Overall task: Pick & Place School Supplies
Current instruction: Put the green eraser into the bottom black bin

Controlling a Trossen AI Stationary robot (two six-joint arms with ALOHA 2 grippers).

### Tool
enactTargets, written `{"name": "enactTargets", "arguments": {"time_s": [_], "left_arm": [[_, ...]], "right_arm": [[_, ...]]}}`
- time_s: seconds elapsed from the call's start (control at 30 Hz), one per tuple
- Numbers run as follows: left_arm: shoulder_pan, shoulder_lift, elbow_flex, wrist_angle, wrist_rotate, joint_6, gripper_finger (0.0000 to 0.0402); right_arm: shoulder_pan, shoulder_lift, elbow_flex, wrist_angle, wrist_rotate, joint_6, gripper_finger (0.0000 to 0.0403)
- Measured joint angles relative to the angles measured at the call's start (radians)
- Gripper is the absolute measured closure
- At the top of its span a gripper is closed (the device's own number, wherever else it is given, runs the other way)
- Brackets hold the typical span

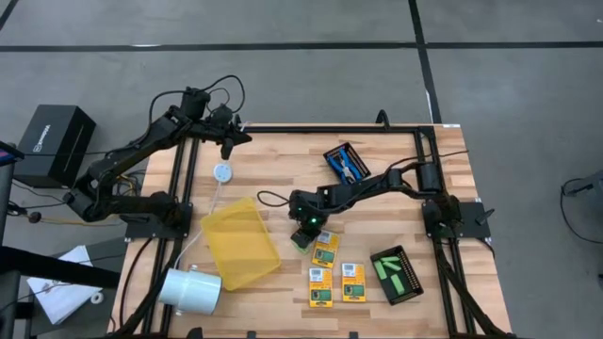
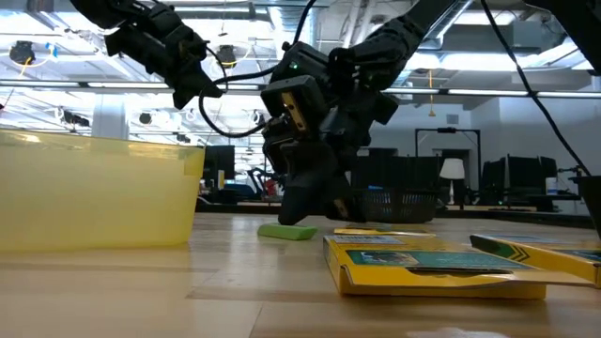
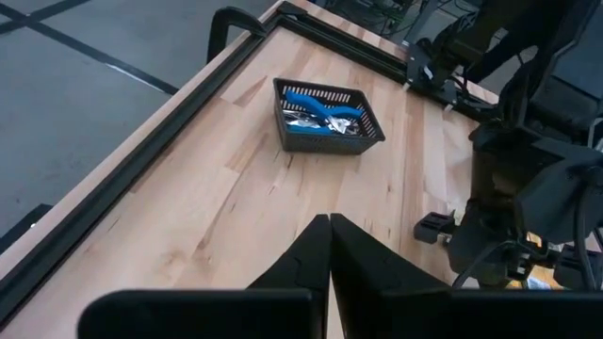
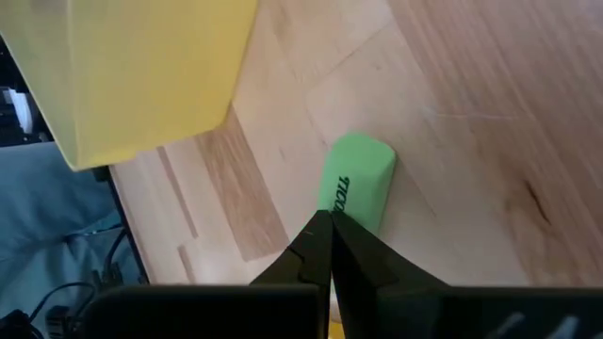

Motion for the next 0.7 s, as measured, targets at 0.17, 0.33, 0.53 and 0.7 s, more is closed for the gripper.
{"name": "enactTargets", "arguments": {"time_s": [0.17,0.33,0.53,0.7], "left_arm": [[0.0,0.0,0.0,-0.001,0.0,0.001,0.04],[0.0,0.0,0.0,-0.006,0.0,0.002,0.04],[0.0,0.0,0.0,-0.009,0.001,0.021,0.04],[0.0,0.0,0.0,-0.015,0.001,0.022,0.04]], "right_arm": [[-0.02,0.002,0.0,-0.001,-0.001,-0.015,0.0403],[-0.042,0.003,0.0,-0.022,0.002,-0.051,0.0403],[-0.066,0.004,0.001,-0.051,-0.003,-0.088,0.0403],[-0.068,0.004,0.001,-0.057,0.003,-0.109,0.0403]]}}
